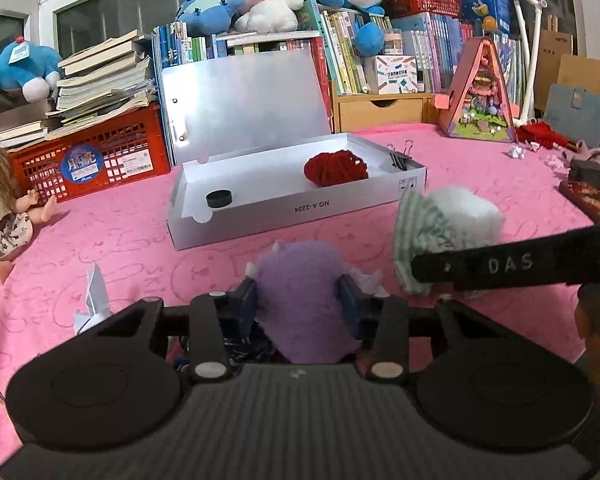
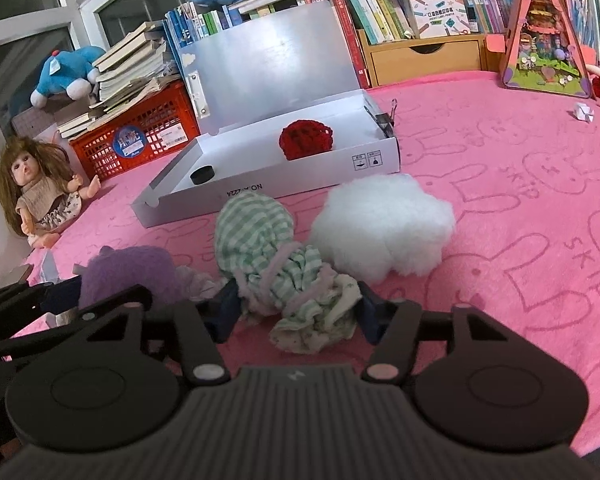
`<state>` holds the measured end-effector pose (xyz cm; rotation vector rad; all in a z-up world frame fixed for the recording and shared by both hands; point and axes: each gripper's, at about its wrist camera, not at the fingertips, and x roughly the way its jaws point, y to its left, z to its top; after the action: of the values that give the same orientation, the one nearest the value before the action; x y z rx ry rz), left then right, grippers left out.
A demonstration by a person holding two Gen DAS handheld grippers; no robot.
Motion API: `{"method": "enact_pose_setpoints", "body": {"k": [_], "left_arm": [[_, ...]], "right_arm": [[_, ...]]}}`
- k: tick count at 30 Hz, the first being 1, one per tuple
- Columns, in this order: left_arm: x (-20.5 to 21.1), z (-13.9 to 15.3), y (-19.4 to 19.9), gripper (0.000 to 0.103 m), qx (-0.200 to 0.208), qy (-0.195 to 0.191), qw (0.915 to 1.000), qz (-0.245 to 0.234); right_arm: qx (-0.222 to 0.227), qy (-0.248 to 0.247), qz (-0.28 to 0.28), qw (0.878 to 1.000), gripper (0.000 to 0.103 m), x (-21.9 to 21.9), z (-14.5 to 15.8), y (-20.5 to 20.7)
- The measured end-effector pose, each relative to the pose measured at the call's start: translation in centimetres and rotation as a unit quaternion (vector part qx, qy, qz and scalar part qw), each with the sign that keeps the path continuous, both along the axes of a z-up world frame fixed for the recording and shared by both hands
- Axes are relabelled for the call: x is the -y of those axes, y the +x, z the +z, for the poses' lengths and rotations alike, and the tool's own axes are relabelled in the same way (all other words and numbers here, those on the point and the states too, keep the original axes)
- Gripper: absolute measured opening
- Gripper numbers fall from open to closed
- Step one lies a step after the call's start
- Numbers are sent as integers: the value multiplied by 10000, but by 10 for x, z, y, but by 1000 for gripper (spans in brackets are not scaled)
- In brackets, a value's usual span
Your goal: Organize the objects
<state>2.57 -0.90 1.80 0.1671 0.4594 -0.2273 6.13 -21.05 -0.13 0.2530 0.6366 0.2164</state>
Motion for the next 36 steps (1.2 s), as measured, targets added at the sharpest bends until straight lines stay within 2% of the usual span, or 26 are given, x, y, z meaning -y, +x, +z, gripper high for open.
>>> {"method": "enact_pose_setpoints", "body": {"k": [5,25,30,36], "left_arm": [[0,6,-1,46,7,-128,9999,-36],[-11,24,14,44,40,-512,9986,106],[-13,20,19,36,-38,-515,9985,203],[-11,16,14,36,-79,-487,9987,138]], "right_arm": [[76,-91,39,9999,56,-2,3,-3],[451,-146,37,9989,56,3,27,-4],[452,-116,-12,9989,56,6,27,-3],[428,-104,-73,9990,56,10,25,-4]]}}
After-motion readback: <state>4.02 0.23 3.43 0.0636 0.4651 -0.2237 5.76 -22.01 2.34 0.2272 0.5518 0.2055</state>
